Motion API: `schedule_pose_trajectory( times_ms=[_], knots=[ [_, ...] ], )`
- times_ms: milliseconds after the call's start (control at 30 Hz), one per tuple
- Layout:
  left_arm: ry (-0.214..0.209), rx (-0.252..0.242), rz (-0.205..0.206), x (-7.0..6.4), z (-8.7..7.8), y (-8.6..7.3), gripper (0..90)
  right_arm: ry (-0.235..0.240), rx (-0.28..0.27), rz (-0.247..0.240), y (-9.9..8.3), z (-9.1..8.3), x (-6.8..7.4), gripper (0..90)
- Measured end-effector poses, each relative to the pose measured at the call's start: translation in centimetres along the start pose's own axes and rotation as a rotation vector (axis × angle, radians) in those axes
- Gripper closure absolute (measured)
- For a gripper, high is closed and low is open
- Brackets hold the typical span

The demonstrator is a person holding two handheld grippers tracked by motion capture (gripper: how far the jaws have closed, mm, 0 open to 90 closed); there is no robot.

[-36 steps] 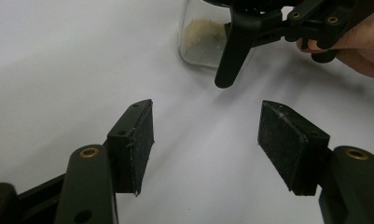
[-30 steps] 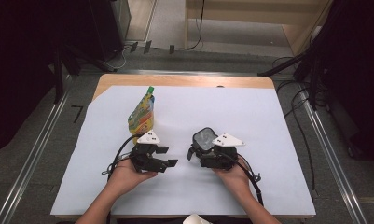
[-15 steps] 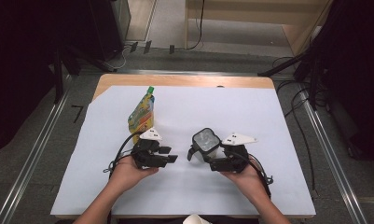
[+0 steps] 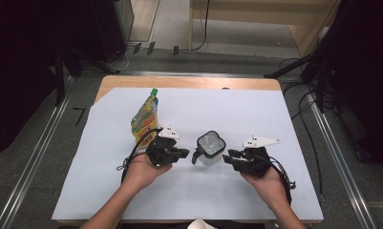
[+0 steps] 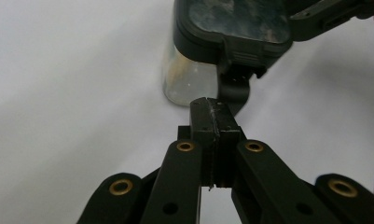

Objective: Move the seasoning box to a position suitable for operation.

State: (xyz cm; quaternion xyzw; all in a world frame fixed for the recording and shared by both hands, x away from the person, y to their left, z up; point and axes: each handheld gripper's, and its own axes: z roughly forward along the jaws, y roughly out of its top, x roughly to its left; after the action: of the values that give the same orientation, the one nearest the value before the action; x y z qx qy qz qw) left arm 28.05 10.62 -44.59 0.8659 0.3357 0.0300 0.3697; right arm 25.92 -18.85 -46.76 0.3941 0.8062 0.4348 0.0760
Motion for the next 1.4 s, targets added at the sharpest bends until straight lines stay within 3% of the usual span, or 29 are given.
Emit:
schedule_pose_trajectory(
  times_ms=[33, 167, 300, 433, 533, 633, 867, 1000, 1167, 1400],
  knots=[
    [0.0, -0.002, 0.006, 0.1, 0.3, 0.0, 90.0, 0.013, -0.001, 0.009, -0.1, 0.0, -0.1, 80.6],
    [0.02, -0.001, 0.022, 0.0, 1.5, 0.0, 90.0, -0.001, 0.02, -0.024, -0.1, 0.4, 0.0, 90.0],
    [0.026, -0.011, 0.033, 0.0, 2.3, -0.4, 90.0, 0.004, 0.045, 0.014, 0.1, 1.0, -0.2, 90.0],
    [0.008, -0.003, 0.032, -0.1, 3.1, -0.6, 90.0, -0.011, 0.051, 0.008, 0.3, 1.6, -0.3, 90.0],
    [0.022, 0.002, 0.043, -0.4, 3.4, -0.6, 90.0, -0.006, 0.051, 0.01, 0.3, 1.6, -0.4, 90.0],
    [0.006, 0.001, 0.028, -0.5, 3.5, -0.7, 90.0, -0.004, 0.046, 0.015, 0.3, 1.6, -0.6, 90.0],
    [-0.019, -0.011, 0.052, -2.0, 3.5, -0.8, 90.0, 0.003, 0.049, 0.027, 0.3, 1.7, -1.2, 90.0],
    [-0.037, -0.017, 0.037, -2.7, 3.5, -0.8, 90.0, -0.002, 0.044, 0.022, 0.5, 1.8, -1.2, 90.0],
    [-0.022, -0.005, 0.047, -3.6, 3.9, -0.9, 90.0, -0.005, 0.038, 0.023, 0.6, 2.0, -1.3, 90.0],
    [-0.033, -0.003, 0.053, -4.5, 4.4, -0.7, 90.0, -0.019, 0.019, 0.03, 0.8, 2.3, -1.3, 90.0]
  ],
)
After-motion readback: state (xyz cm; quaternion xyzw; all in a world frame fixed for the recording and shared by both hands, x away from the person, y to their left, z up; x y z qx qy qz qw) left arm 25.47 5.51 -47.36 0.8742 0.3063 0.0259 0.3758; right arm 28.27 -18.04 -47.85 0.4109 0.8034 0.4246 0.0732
